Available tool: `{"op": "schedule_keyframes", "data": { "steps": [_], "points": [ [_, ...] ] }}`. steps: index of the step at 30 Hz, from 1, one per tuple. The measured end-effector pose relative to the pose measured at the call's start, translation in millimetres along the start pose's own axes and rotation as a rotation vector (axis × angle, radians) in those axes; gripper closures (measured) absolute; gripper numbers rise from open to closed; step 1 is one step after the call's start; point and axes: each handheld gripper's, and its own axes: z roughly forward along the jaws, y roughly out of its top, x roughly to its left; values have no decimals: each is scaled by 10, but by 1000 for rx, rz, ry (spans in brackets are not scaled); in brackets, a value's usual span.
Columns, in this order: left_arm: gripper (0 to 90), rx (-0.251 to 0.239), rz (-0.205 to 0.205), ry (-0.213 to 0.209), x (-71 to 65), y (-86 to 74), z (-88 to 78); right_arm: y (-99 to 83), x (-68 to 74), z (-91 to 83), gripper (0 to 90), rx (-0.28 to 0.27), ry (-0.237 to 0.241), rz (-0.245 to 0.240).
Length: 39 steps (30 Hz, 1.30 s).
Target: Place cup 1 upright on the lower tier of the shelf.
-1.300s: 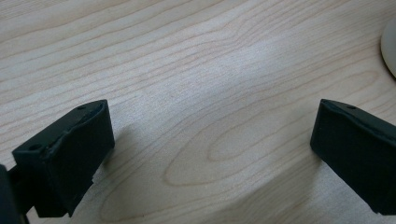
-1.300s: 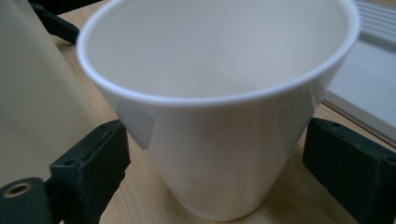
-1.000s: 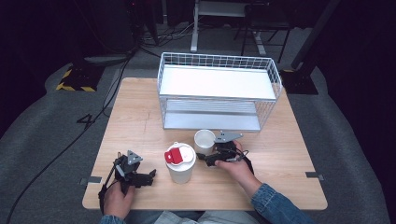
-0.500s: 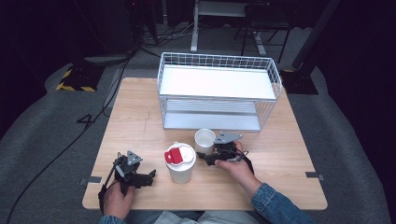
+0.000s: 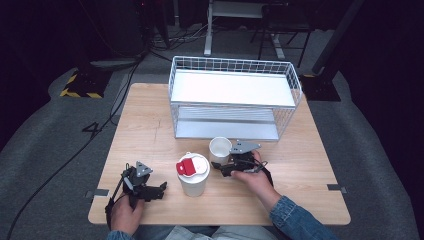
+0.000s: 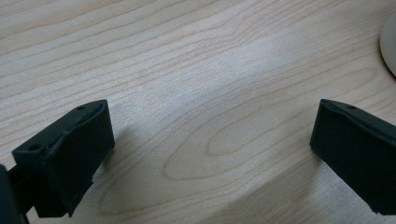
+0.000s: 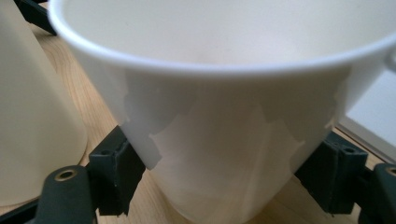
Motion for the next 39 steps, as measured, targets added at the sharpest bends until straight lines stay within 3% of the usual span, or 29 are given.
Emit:
{"op": "schedule_keyframes", "data": {
  "steps": [12,18,28,39],
  "points": [
    [0,0,-1,-3,-1,1,2,153,14,-60,234,-15,5,-18],
    [0,-1,-1,-4,-2,5,6,270,-43,-96,233,-26,-16,-8],
    [0,-1,0,-4,-2,8,8,457,-325,-156,234,-31,-96,23],
    [0,-1,0,-4,-2,8,9,505,-592,-128,233,-20,-187,57]
  ]
}}
